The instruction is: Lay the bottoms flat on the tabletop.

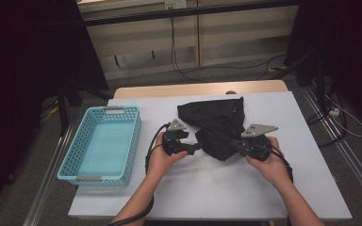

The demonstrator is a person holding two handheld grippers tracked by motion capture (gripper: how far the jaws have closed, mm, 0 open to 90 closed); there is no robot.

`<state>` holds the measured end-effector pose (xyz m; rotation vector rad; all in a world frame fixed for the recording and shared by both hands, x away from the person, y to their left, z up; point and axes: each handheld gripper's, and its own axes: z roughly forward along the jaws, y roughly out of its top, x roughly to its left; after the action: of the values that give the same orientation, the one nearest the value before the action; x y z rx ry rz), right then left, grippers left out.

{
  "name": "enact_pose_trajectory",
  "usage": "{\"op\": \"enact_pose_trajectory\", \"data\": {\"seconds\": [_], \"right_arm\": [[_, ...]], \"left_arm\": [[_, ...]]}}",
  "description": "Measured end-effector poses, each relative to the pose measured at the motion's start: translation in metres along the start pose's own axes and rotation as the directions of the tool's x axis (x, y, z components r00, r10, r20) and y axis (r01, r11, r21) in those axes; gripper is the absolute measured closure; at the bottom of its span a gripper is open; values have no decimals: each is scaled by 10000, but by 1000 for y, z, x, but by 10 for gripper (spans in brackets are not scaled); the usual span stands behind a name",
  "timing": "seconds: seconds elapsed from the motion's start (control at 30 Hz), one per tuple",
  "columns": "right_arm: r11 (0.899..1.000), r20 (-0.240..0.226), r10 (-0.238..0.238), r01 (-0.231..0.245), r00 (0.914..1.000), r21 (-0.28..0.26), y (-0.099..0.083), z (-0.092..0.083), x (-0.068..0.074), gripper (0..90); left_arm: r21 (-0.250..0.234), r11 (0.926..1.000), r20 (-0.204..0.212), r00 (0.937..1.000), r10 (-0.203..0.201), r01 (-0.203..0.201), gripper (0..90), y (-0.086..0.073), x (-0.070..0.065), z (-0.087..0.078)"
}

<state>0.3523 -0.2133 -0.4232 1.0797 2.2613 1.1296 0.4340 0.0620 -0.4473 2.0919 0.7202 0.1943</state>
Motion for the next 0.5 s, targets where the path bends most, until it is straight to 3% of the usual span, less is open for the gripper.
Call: {"op": "enact_pose_trajectory", "data": {"seconds": [0.17, 0.3, 0.37, 0.43, 0.5], "right_arm": [[9999, -34, 116, -117, 9999, -73, -2, -1, 0, 867], [9997, -46, 193, -194, 9998, -146, -3, -2, 1, 867], [9998, -58, 159, -160, 9999, -148, -3, -2, 2, 869], [9997, -46, 161, -161, 9999, -172, -3, -3, 2, 869], [9997, -41, 147, -148, 9999, -192, -3, -3, 2, 870]], "left_arm": [[242, 9992, 106, 9994, 324, -326, 361, 3, -4, 16], [744, 9962, 324, 9986, 427, -450, 513, -2, -5, 27], [707, 9961, 365, 9980, 508, -533, 573, -2, -6, 27], [964, 9949, 656, 9976, 237, -300, 745, -1, -6, 26], [893, 9950, 822, 9959, 372, -445, 840, -1, -9, 27]]}}
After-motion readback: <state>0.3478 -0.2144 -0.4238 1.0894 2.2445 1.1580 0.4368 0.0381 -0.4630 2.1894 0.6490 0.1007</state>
